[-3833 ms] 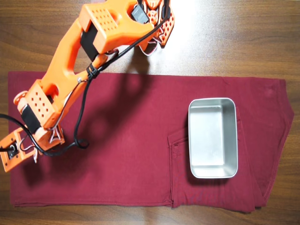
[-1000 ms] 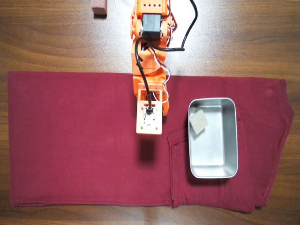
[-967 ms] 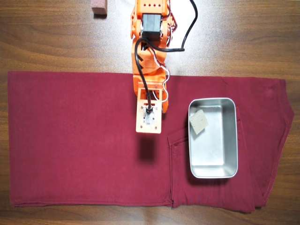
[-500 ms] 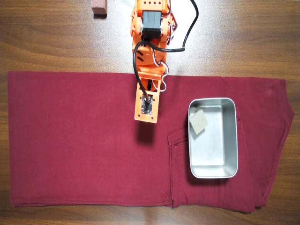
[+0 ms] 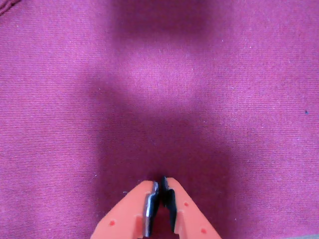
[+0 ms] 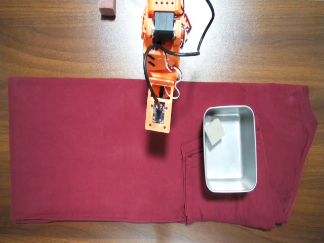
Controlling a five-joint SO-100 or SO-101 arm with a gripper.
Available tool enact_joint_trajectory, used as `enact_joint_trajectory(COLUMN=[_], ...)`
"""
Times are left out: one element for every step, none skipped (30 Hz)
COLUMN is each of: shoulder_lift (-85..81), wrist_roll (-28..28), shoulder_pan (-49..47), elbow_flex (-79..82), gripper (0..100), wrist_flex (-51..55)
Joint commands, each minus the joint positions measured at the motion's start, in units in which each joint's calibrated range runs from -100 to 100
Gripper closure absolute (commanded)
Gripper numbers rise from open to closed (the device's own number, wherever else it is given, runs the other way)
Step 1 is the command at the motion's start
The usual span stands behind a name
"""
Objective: Grab the cube
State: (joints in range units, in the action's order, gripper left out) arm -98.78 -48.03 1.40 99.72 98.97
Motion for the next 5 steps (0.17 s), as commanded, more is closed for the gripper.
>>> enact_joint_trajectory(shoulder_lift=[0.4,0.4,0.4,0.4,0.4], wrist_roll=[0.2,0.2,0.2,0.2,0.2], shoulder_pan=[0.2,0.2,0.2,0.2,0.2], elbow_flex=[0.3,0.3,0.3,0.3,0.3], gripper=[98,98,98,98,98], wrist_flex=[1.0,1.0,1.0,1.0,1.0])
